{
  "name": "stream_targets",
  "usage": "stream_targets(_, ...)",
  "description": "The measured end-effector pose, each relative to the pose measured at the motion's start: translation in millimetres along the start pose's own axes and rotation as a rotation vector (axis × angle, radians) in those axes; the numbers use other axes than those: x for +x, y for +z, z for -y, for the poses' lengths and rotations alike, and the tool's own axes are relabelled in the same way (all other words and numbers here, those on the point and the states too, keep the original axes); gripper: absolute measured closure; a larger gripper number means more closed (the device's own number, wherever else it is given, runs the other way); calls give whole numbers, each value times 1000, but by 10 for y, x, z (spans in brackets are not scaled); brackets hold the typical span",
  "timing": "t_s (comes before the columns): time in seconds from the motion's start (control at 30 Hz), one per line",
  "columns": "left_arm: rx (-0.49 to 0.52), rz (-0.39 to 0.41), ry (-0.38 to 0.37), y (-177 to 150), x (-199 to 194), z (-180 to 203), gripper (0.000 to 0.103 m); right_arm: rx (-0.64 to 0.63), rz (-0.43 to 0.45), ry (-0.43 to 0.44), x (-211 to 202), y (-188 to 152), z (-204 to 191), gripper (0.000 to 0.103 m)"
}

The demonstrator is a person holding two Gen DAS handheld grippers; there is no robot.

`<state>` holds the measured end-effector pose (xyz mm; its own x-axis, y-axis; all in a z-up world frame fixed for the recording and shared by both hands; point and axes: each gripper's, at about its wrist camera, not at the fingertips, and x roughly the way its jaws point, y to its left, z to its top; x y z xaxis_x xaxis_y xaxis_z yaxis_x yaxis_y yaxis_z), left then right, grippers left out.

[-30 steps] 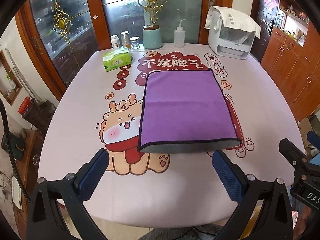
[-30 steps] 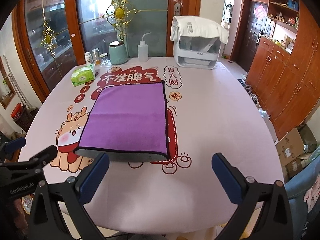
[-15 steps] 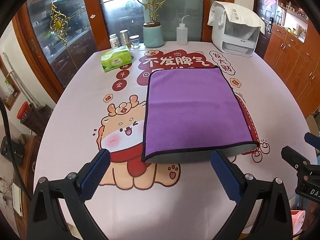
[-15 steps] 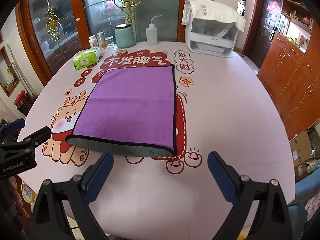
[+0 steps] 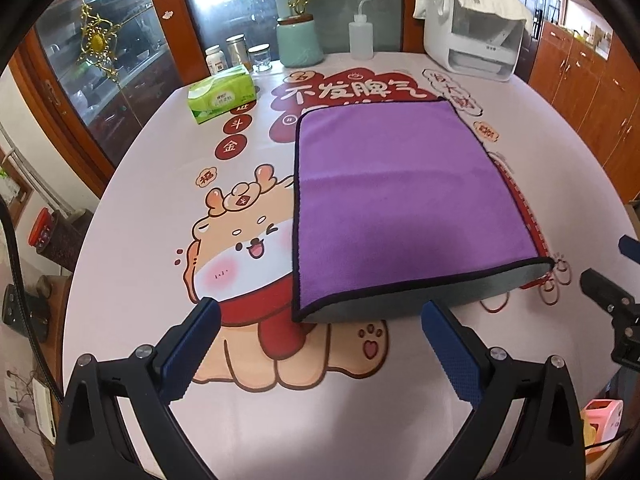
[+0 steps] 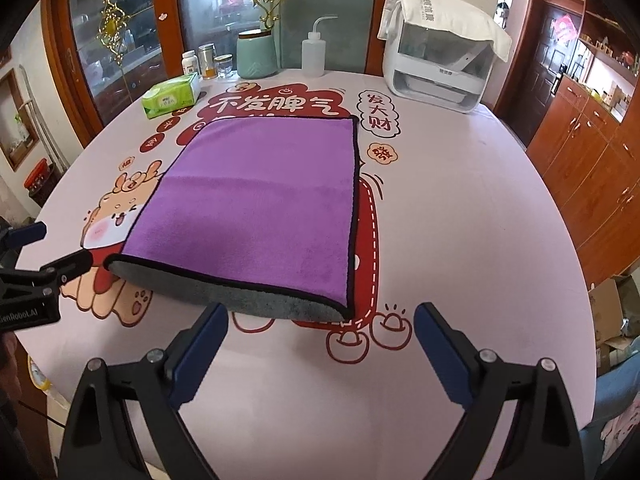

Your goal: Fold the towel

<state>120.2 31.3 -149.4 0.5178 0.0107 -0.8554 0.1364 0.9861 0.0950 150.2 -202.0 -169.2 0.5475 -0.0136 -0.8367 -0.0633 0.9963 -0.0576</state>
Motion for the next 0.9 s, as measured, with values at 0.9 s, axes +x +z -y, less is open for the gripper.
stream_targets(0.9,177,-87,-209,-44,783,-337,8,-322,10,182,682,-86,136,21)
